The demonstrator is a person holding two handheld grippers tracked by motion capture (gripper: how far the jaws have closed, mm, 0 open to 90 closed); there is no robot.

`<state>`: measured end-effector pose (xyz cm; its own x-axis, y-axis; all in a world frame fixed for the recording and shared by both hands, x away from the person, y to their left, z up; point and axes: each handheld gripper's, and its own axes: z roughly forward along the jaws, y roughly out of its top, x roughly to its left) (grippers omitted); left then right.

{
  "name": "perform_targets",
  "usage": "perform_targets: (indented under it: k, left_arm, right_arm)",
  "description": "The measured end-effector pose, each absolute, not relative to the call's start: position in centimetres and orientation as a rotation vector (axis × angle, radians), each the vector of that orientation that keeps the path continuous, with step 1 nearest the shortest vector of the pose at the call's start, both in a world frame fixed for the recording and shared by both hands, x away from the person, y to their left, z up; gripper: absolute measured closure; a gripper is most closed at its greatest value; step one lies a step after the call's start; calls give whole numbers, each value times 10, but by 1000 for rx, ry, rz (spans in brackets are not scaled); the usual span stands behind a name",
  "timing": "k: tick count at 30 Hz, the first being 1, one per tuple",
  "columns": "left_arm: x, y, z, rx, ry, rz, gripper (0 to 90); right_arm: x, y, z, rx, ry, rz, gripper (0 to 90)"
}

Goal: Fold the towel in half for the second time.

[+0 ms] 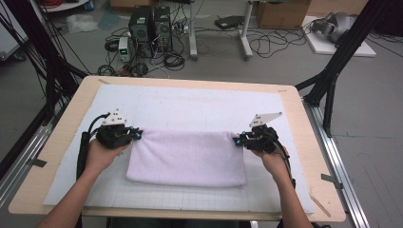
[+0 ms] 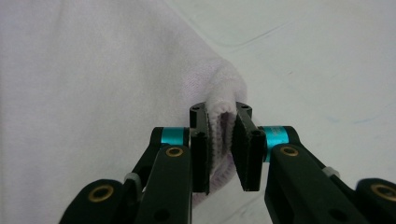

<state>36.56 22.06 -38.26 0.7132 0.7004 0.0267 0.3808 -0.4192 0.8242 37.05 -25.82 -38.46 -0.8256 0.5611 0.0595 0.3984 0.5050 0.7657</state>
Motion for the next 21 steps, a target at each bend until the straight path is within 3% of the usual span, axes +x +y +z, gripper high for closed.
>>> perform_targets:
  k: [9, 10, 12, 15, 18, 21]
  left_arm:
    - [416, 213, -350, 2023, 849, 571, 825]
    - [422, 213, -351, 2029, 872, 586, 796]
    - [431, 214, -356, 2017, 958, 596, 581]
    - [430, 216, -367, 2052, 960, 553, 545]
    - [417, 217, -379, 2056, 929, 508, 557]
    - [401, 215, -393, 2094, 860, 450, 661]
  right_arm:
    - [419, -256, -355, 872, 2447, 1213, 762]
    - [425, -256, -354, 897, 2429, 1204, 704]
    - [435, -256, -356, 949, 2417, 1210, 628]
    - [439, -256, -366, 989, 2430, 1177, 556]
    - [432, -255, -377, 978, 2470, 1154, 561]
    - [421, -253, -391, 964, 2520, 1146, 605]
